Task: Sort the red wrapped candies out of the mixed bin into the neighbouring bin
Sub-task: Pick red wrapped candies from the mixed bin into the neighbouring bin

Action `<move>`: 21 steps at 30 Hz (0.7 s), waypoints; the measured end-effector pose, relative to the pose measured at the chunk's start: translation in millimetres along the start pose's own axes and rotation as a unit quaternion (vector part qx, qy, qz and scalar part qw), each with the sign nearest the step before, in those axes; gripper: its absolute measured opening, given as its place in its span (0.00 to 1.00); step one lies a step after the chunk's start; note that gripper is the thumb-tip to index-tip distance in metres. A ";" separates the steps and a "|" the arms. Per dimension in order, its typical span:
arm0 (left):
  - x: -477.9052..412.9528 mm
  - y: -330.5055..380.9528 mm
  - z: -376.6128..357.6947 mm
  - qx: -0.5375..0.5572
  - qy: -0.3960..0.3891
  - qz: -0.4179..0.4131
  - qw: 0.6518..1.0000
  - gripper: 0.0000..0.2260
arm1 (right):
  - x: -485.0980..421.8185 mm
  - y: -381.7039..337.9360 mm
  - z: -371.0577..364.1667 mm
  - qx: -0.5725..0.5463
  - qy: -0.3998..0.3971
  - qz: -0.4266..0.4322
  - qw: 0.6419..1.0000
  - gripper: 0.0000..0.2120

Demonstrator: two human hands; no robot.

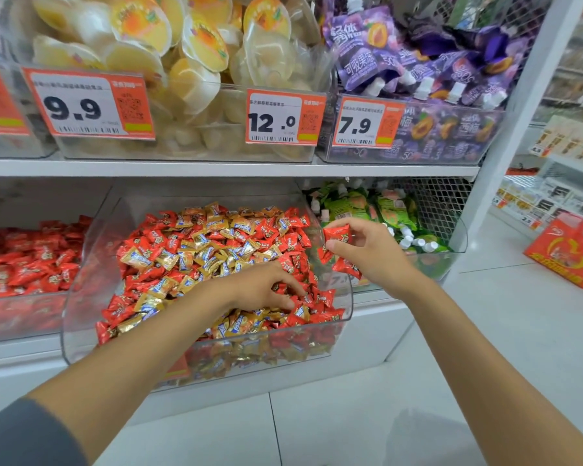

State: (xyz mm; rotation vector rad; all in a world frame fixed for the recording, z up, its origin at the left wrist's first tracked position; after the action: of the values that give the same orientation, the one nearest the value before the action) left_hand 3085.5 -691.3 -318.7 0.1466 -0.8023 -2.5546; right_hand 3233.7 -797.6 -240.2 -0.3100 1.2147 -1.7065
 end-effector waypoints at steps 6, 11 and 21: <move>-1.4 -3.3 5.6 0.116 0.075 0.015 0.990 0.09 | 1.8 -4.0 -1.0 -0.001 0.002 0.002 1.000 0.10; 13.3 -10.0 41.0 0.196 0.213 0.039 0.956 0.10 | 3.8 -8.2 -9.3 -0.002 -0.015 0.014 1.000 0.09; 99.4 -26.4 95.7 0.220 0.339 0.100 0.909 0.10 | 15.2 -44.1 -98.0 -0.003 -0.092 0.032 0.995 0.06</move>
State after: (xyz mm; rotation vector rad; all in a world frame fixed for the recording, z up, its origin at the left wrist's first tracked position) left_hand 2964.5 -667.9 -251.3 0.9760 -1.0100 -1.8806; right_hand 3135.9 -752.6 -254.2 -0.4182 1.0836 -1.5834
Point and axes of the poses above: each hand's wrist, its own x-axis away from the middle knuckle, its own z-axis out of the back of the hand, y = z × x, the point moved 4 cm from there along -x, towards the middle knuckle, and after that the axes turned 11 degrees about y, right-handed, at the moved point
